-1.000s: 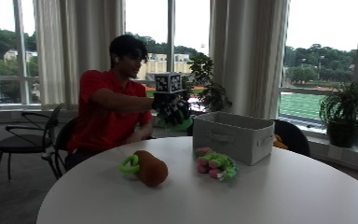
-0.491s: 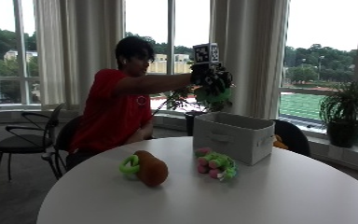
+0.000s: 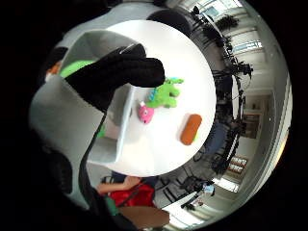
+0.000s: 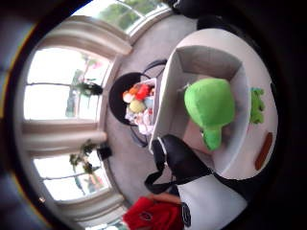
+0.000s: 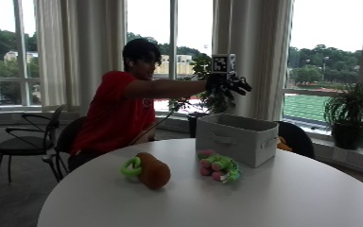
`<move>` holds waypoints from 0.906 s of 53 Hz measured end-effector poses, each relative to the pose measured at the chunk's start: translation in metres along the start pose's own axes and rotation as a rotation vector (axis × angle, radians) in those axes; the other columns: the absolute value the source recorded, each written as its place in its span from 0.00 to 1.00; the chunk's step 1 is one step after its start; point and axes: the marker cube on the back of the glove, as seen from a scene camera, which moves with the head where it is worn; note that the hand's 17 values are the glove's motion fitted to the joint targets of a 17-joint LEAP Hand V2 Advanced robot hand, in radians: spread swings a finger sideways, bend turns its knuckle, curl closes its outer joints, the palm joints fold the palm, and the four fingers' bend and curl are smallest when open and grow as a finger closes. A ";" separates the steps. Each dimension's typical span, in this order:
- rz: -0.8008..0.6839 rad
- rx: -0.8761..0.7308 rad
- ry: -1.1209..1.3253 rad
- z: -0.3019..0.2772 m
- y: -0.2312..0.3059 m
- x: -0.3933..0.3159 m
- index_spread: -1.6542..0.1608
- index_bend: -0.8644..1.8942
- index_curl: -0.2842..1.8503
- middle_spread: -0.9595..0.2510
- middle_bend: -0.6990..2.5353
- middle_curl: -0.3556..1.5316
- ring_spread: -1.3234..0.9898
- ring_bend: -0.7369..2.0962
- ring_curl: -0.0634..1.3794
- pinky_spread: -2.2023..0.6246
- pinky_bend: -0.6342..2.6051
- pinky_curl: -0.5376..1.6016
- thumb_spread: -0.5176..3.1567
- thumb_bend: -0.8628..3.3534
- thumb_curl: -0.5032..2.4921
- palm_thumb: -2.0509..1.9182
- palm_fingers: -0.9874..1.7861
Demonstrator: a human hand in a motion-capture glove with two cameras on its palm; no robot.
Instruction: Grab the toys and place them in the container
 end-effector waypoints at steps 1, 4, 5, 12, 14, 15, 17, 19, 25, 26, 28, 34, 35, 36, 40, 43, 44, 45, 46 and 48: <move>0.096 -0.002 -0.028 -0.001 0.000 -0.011 0.69 0.36 0.33 0.63 0.27 0.45 0.50 0.48 0.32 0.76 0.61 0.44 0.43 0.19 0.39 0.57 0.34; 0.176 0.001 -0.052 -0.003 0.003 -0.019 0.69 0.37 0.32 0.65 0.27 0.45 0.52 0.47 0.30 0.77 0.61 0.43 0.44 0.19 0.37 0.56 0.33; 0.172 0.007 -0.052 -0.004 0.006 -0.016 0.69 0.37 0.32 0.66 0.27 0.45 0.52 0.47 0.29 0.77 0.60 0.43 0.44 0.19 0.37 0.56 0.33; 0.164 0.048 -0.026 -0.009 0.042 0.050 0.68 0.38 0.32 0.69 0.27 0.43 0.55 0.45 0.28 0.79 0.59 0.42 0.44 0.19 0.34 0.54 0.34; 0.179 0.049 -0.010 -0.006 0.052 0.074 0.68 0.38 0.32 0.69 0.27 0.43 0.55 0.44 0.27 0.79 0.59 0.42 0.44 0.20 0.34 0.53 0.34; 0.187 0.046 -0.006 -0.005 0.057 0.083 0.68 0.38 0.32 0.70 0.27 0.43 0.56 0.44 0.27 0.79 0.59 0.42 0.44 0.20 0.33 0.53 0.34; 0.205 0.040 -0.004 -0.003 0.065 0.099 0.68 0.38 0.32 0.70 0.27 0.42 0.56 0.44 0.27 0.80 0.58 0.42 0.44 0.20 0.33 0.53 0.35; 0.228 0.037 0.001 -0.001 0.071 0.111 0.68 0.38 0.32 0.71 0.27 0.42 0.56 0.44 0.26 0.80 0.58 0.42 0.44 0.20 0.32 0.53 0.35; 0.308 0.037 0.018 0.011 0.093 0.167 0.68 0.38 0.32 0.71 0.27 0.41 0.57 0.43 0.26 0.80 0.58 0.41 0.44 0.20 0.31 0.53 0.35; 0.324 0.033 0.018 0.014 0.099 0.181 0.68 0.38 0.32 0.71 0.27 0.41 0.57 0.43 0.26 0.80 0.58 0.41 0.44 0.20 0.31 0.53 0.35; 0.359 0.016 0.014 0.022 0.113 0.210 0.68 0.37 0.32 0.71 0.27 0.41 0.57 0.43 0.26 0.80 0.58 0.41 0.44 0.20 0.31 0.52 0.34; 0.446 -0.037 -0.016 0.041 0.138 0.262 0.68 0.37 0.31 0.71 0.27 0.40 0.58 0.42 0.25 0.81 0.58 0.41 0.44 0.20 0.30 0.52 0.33; 0.458 -0.039 -0.014 0.045 0.142 0.268 0.68 0.37 0.31 0.72 0.26 0.39 0.58 0.42 0.25 0.81 0.59 0.41 0.43 0.20 0.30 0.52 0.33; 0.473 -0.037 -0.006 0.049 0.146 0.274 0.69 0.37 0.31 0.72 0.26 0.39 0.58 0.42 0.25 0.81 0.59 0.41 0.43 0.20 0.30 0.52 0.33; 0.520 -0.035 0.055 0.073 0.161 0.303 0.68 0.38 0.31 0.73 0.26 0.38 0.58 0.41 0.25 0.81 0.59 0.41 0.43 0.20 0.30 0.52 0.33; 0.545 -0.069 0.061 0.094 0.171 0.319 0.68 0.38 0.31 0.73 0.26 0.38 0.58 0.41 0.24 0.81 0.58 0.41 0.43 0.20 0.29 0.52 0.33; 0.553 -0.079 0.057 0.100 0.174 0.322 0.68 0.37 0.31 0.73 0.26 0.37 0.58 0.41 0.24 0.81 0.59 0.41 0.43 0.20 0.29 0.52 0.33; 0.559 -0.088 0.053 0.107 0.176 0.326 0.68 0.37 0.31 0.73 0.26 0.37 0.58 0.41 0.24 0.81 0.59 0.41 0.43 0.20 0.29 0.52 0.33; 0.564 -0.098 0.049 0.113 0.179 0.329 0.68 0.37 0.31 0.73 0.26 0.37 0.58 0.40 0.24 0.81 0.59 0.41 0.43 0.20 0.29 0.52 0.32; 0.572 -0.119 0.041 0.125 0.184 0.335 0.69 0.36 0.30 0.73 0.26 0.37 0.58 0.41 0.24 0.81 0.59 0.41 0.43 0.20 0.29 0.52 0.32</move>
